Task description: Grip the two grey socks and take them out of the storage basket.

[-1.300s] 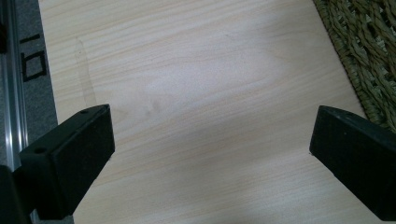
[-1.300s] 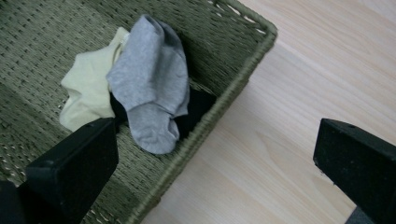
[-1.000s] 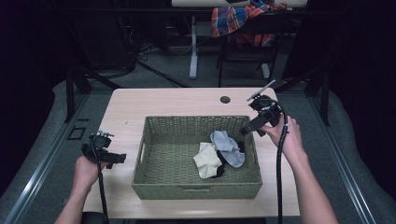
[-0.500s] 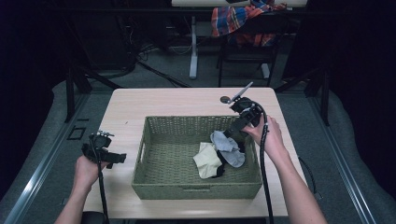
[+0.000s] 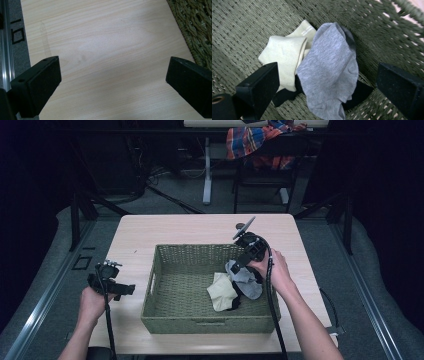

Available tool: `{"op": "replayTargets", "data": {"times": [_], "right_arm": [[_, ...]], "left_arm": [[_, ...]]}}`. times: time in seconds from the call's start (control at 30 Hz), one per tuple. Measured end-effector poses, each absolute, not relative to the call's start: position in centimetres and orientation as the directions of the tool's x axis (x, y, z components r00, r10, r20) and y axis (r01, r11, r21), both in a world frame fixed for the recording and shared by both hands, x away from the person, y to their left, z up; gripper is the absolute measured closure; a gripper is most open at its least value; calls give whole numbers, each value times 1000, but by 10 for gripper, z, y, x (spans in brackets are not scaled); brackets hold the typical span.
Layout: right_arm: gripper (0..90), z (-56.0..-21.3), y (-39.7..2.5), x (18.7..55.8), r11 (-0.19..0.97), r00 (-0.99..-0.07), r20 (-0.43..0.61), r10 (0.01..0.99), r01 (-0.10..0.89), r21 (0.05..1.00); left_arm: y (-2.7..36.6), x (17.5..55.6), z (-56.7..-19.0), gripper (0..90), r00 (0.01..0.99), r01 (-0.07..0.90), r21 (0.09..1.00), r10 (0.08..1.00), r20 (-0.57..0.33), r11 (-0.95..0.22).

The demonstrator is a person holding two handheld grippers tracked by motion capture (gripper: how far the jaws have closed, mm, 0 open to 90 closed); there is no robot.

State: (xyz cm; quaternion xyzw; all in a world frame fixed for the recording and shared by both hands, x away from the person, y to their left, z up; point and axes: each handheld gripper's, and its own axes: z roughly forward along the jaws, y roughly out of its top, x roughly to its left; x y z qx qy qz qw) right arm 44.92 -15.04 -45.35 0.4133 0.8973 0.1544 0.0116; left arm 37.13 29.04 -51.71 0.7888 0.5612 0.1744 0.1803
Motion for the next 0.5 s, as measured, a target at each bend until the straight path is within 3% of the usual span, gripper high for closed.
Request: {"op": "replayTargets", "data": {"times": [0.27,0.5], "right_arm": [[216,-473,-140,453,626,-656,87,750,746,225],[290,-485,-137,456,626,-647,66,760,755,198]], "left_arm": [[291,370,-516,2,307,821,483,949,73,-303],[291,370,-516,2,311,821,482,948,70,-305]]}}
